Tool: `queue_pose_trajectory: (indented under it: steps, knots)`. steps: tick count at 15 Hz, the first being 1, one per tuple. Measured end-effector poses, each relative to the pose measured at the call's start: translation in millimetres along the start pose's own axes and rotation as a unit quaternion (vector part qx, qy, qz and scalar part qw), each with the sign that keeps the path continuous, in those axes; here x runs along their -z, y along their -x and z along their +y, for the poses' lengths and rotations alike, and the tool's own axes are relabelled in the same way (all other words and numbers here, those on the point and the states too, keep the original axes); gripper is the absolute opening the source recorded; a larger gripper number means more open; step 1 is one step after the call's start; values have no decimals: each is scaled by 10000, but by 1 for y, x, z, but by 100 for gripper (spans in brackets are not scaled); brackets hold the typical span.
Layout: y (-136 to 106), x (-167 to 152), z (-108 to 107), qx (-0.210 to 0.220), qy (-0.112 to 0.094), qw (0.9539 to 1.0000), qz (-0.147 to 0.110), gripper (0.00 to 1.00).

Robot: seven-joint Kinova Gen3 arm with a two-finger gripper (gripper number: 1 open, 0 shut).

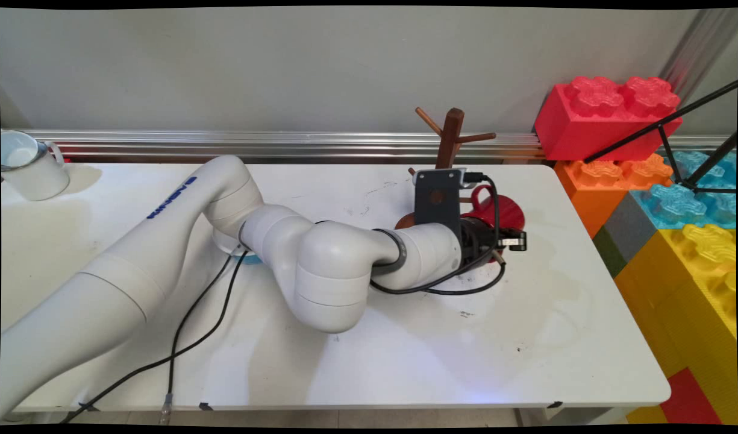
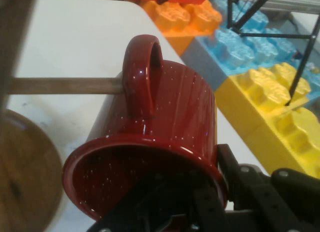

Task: Place the picked object on the table

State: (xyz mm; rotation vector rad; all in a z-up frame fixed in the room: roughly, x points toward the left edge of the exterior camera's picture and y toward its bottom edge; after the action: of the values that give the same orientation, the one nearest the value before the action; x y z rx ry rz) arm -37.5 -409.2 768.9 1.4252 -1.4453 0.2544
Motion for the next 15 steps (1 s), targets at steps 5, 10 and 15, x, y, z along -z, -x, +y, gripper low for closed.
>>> queue_pose_trajectory:
  steps: [5,10,15]
  knots:
    - [1,7,16,80,197,9998,-54,0]
    - [0,18,26,73,344,9993,-157,0]
    - [-9,38,27,-93,414,9980,-469,0]
